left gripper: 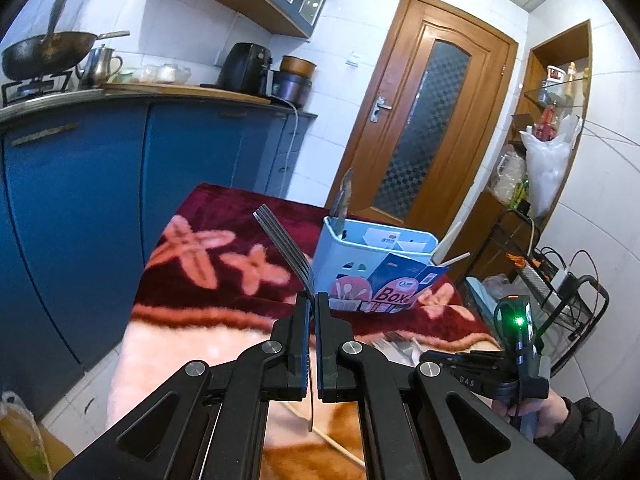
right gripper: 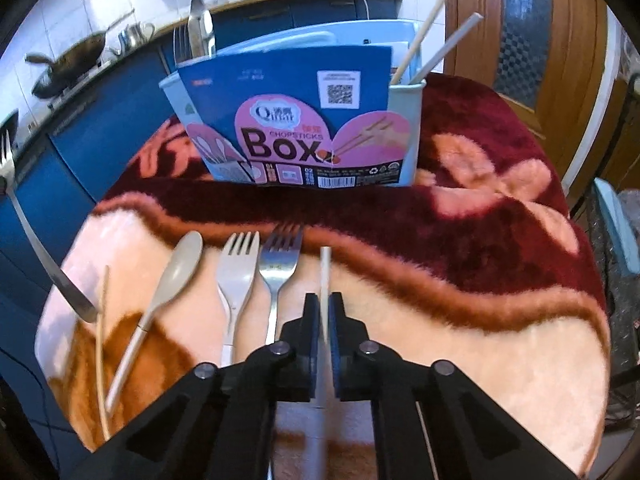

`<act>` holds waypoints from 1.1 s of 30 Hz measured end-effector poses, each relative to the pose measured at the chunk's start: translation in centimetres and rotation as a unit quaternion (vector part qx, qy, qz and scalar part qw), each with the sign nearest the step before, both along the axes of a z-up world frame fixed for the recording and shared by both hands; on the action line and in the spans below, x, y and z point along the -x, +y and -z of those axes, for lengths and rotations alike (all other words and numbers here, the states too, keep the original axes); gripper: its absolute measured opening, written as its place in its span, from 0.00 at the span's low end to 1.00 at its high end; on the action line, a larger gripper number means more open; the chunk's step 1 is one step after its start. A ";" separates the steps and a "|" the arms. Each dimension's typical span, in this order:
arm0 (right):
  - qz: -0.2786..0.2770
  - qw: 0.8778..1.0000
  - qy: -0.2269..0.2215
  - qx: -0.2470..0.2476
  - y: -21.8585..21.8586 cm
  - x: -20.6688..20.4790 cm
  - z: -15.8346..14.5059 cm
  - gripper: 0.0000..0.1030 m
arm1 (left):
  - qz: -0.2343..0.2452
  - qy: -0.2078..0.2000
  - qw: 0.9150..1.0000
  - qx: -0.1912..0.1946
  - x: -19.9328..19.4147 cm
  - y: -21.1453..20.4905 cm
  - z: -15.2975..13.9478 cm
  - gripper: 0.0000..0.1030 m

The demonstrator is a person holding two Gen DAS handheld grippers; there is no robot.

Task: Organize utensils
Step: 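Carry the fork toward the caddy with the left tool while the right tool grasps a white chopstick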

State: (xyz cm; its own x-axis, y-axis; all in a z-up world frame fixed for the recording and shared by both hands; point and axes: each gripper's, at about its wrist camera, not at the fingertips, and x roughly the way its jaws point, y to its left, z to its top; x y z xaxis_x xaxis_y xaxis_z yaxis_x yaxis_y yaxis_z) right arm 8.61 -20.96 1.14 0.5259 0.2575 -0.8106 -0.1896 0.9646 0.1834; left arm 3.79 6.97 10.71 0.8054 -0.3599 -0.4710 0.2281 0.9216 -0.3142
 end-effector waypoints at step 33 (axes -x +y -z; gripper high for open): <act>0.064 0.957 -0.270 -0.082 -4.9 5.3 -9.1 0.06 | -0.018 -0.148 0.989 -0.017 -7.4 -6.1 -8.9 0.01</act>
